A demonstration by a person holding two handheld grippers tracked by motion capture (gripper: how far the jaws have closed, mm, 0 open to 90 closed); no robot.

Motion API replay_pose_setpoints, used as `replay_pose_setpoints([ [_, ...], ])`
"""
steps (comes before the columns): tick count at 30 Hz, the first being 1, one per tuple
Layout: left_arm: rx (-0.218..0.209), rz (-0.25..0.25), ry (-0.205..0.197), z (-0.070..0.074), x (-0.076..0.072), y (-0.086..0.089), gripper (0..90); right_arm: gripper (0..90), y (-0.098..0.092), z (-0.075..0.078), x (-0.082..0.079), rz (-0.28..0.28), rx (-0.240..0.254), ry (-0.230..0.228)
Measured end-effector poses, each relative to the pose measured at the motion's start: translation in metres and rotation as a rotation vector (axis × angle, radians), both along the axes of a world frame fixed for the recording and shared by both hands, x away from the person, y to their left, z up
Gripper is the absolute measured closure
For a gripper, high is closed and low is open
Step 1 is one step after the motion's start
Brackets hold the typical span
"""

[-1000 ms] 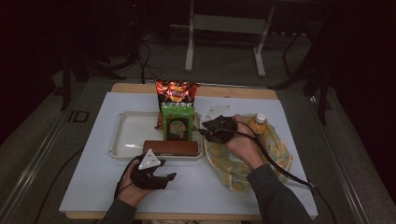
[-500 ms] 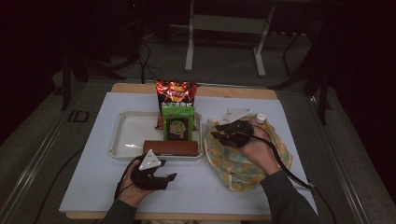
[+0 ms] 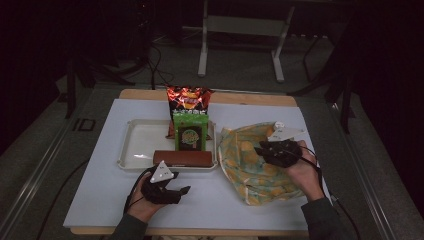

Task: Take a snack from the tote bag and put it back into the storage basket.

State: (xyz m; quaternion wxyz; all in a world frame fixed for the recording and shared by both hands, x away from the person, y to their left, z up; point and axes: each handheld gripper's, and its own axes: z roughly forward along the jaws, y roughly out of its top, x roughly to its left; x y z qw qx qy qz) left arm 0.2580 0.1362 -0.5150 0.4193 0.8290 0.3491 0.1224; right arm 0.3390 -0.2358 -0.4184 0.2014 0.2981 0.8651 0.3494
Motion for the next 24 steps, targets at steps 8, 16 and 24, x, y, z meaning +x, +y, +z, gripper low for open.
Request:
replay_pose_setpoints([
  [8,0.003,-0.003,0.002,-0.001,0.0,-0.001,33.2,67.0,-0.034,-0.014,0.004,-0.098,0.024,0.032],
  [16,0.004,-0.002,0.004,-0.001,0.001,-0.001,33.2,62.3,-0.054,-0.016,0.005,-0.159,0.042,0.04],
  [24,0.001,-0.002,0.005,-0.001,0.001,-0.002,33.1,51.8,-0.06,-0.016,0.014,-0.206,0.033,0.042],
])
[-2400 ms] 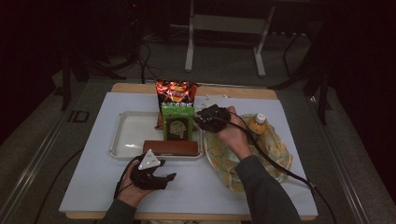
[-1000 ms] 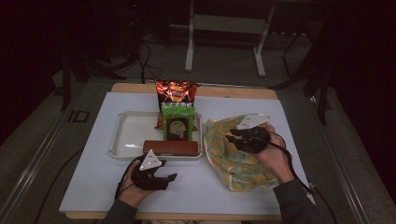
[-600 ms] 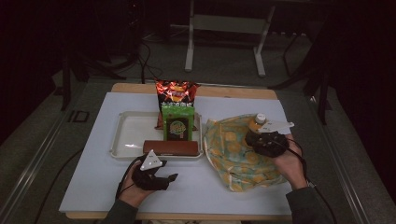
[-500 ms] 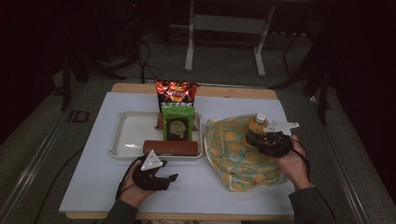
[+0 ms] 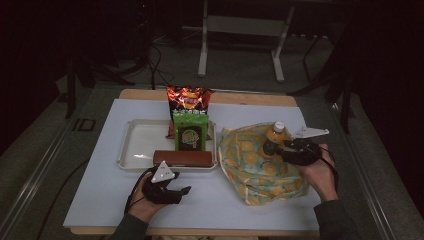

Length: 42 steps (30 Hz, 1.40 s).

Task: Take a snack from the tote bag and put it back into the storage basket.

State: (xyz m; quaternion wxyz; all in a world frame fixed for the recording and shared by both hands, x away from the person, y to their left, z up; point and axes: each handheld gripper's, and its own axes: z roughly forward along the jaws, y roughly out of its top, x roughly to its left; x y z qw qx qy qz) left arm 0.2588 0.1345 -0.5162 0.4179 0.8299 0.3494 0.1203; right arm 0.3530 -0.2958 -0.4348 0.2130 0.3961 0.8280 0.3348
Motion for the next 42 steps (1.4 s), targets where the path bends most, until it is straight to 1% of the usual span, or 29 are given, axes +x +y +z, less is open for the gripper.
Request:
replay_pose_setpoints([
  [1,0.0,0.001,0.0,0.0,0.0,0.0,33.2,47.9,-0.001,0.0,0.003,-0.021,0.003,-0.001],
  [3,0.002,-0.001,0.0,0.0,0.0,0.001,33.2,44.0,-0.001,-0.001,0.007,-0.035,0.007,-0.001],
  [5,0.002,-0.001,0.0,0.0,0.0,0.001,33.1,40.2,-0.002,-0.002,0.011,-0.032,0.017,-0.004],
  [6,0.002,-0.001,0.001,0.0,0.0,0.0,33.1,38.7,-0.002,-0.003,0.013,-0.033,0.026,0.002],
  [12,0.002,-0.002,0.0,0.0,0.0,0.0,33.2,31.8,0.001,-0.007,0.026,-0.04,0.057,0.015],
  [16,0.002,-0.002,0.001,0.0,0.0,0.0,33.2,28.3,0.003,-0.01,0.035,-0.039,0.081,0.026],
  [20,0.004,-0.005,0.0,0.0,0.0,0.0,33.1,26.8,0.006,-0.013,0.042,-0.037,0.107,0.037],
  [22,0.003,-0.004,0.001,0.0,0.0,0.0,33.1,27.3,0.008,-0.014,0.045,-0.039,0.105,0.044],
  [23,0.002,-0.004,0.001,0.0,0.0,0.0,33.2,29.2,0.009,-0.015,0.046,-0.039,0.101,0.048],
  [27,0.003,-0.004,0.002,0.0,0.001,0.0,33.1,30.2,0.012,-0.016,0.045,-0.048,0.099,0.035],
  [32,0.006,-0.007,0.002,0.0,0.001,-0.001,33.1,30.5,0.014,-0.015,0.042,-0.065,0.111,0.051],
  [33,0.006,-0.007,0.002,0.0,0.001,-0.001,33.2,30.5,0.015,-0.015,0.041,-0.061,0.111,0.054],
  [36,0.007,-0.007,0.003,-0.001,0.001,-0.001,33.1,30.5,0.019,-0.014,0.035,-0.059,0.115,0.063],
  [39,0.006,-0.006,0.002,-0.001,0.001,-0.002,33.1,30.5,0.026,-0.014,0.028,-0.052,0.106,0.062],
  [42,0.006,-0.008,0.0,-0.001,0.0,-0.002,33.1,30.5,0.031,-0.013,0.021,-0.059,0.106,0.069],
])
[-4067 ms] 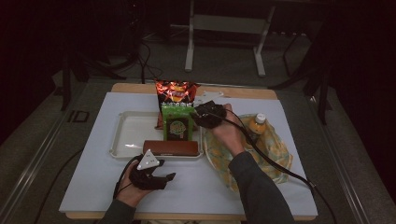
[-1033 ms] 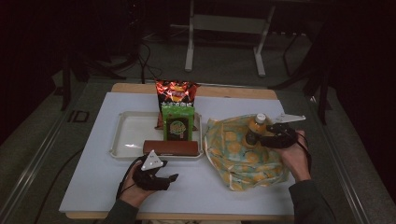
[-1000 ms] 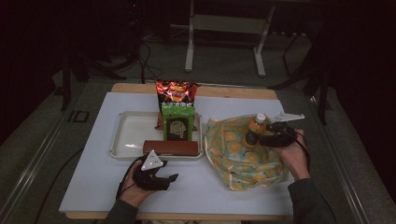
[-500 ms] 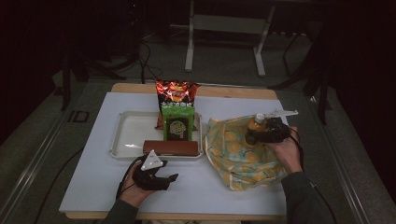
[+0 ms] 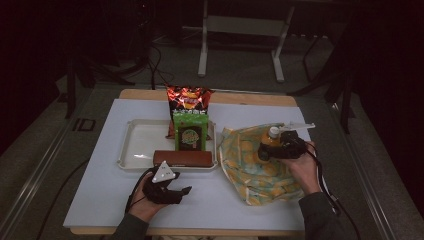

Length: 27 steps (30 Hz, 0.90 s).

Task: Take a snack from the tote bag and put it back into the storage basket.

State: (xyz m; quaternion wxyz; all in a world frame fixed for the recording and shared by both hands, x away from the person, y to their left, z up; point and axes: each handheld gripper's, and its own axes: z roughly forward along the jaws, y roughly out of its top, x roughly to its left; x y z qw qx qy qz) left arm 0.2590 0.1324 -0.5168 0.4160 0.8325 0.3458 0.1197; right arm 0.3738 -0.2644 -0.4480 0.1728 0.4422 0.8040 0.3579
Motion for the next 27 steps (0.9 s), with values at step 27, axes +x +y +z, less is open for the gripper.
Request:
replay_pose_setpoints([
  [27,-0.027,-0.018,-0.075,0.023,-0.004,-0.039,32.5,23.3,0.021,0.009,-0.036,0.011,0.005,-0.011],
])
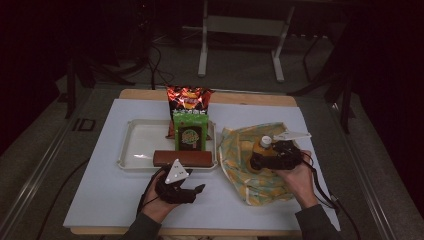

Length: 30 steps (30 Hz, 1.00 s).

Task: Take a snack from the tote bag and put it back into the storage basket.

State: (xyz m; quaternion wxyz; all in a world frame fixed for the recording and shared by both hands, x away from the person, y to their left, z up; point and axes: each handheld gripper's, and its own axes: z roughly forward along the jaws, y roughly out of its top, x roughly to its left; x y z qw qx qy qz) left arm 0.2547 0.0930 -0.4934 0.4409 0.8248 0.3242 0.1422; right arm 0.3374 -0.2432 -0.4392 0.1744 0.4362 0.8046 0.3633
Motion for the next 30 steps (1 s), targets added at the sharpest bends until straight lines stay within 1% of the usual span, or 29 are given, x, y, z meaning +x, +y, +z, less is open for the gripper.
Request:
replay_pose_setpoints([
  [2,-0.001,-0.003,-0.004,0.002,0.0,-0.003,32.5,22.5,-0.002,0.002,-0.002,0.008,0.004,-0.006],
  [3,-0.005,-0.004,-0.011,0.005,0.002,-0.012,32.5,21.9,-0.004,0.003,-0.004,0.014,0.013,-0.013],
  [5,-0.009,-0.005,-0.015,0.008,0.004,-0.02,32.6,19.3,-0.013,0.007,-0.009,0.015,0.041,-0.029],
  [6,-0.013,-0.008,-0.016,0.01,0.005,-0.025,32.6,18.8,-0.015,0.008,-0.01,0.017,0.053,-0.023],
  [7,-0.013,-0.015,-0.021,0.012,0.006,-0.03,32.7,18.0,-0.018,0.009,-0.012,0.02,0.063,-0.027],
  [8,-0.013,-0.015,-0.021,0.012,0.006,-0.03,32.7,18.0,-0.018,0.009,-0.012,0.02,0.063,-0.027],
  [9,-0.013,-0.023,-0.026,0.014,0.008,-0.037,32.7,16.1,-0.021,0.009,-0.014,0.021,0.071,-0.03],
  [12,-0.009,-0.027,-0.037,0.018,0.012,-0.051,32.9,16.8,-0.027,0.01,-0.02,0.018,0.085,-0.043],
  [13,-0.006,-0.031,-0.038,0.02,0.014,-0.055,33.0,20.4,-0.028,0.009,-0.021,0.01,0.08,-0.048],
  [15,0.011,-0.045,-0.049,0.022,0.017,-0.064,33.6,39.1,-0.03,0.007,-0.024,-0.03,0.063,-0.049],
  [16,0.016,-0.049,-0.052,0.023,0.019,-0.068,33.9,47.5,-0.031,0.005,-0.025,-0.019,0.066,-0.043],
  [17,0.02,-0.053,-0.054,0.024,0.02,-0.071,34.2,54.7,-0.032,0.003,-0.027,-0.003,0.083,-0.039],
  [18,0.016,-0.051,-0.053,0.024,0.022,-0.074,34.3,58.7,-0.032,0.001,-0.028,0.002,0.08,-0.042],
  [20,0.014,-0.051,-0.052,0.026,0.026,-0.079,35.1,62.0,-0.032,-0.002,-0.03,-0.002,0.061,-0.054],
  [22,0.014,-0.051,-0.051,0.026,0.029,-0.084,35.5,64.9,-0.033,-0.006,-0.03,0.003,0.065,-0.042],
  [24,0.015,-0.054,-0.051,0.027,0.032,-0.088,35.9,68.1,-0.033,-0.011,-0.029,0.022,0.055,-0.032],
  [25,0.015,-0.054,-0.052,0.028,0.034,-0.09,36.1,71.4,-0.032,-0.013,-0.028,0.027,0.043,-0.031],
  [28,0.017,-0.054,-0.053,0.03,0.038,-0.096,36.1,79.0,-0.03,-0.018,-0.026,0.012,0.0,-0.028],
  [29,0.017,-0.053,-0.053,0.03,0.039,-0.097,36.1,80.8,-0.03,-0.019,-0.025,0.001,-0.018,-0.035],
  [30,0.016,-0.052,-0.052,0.03,0.04,-0.099,36.1,82.0,-0.03,-0.02,-0.024,-0.004,-0.025,-0.029],
])
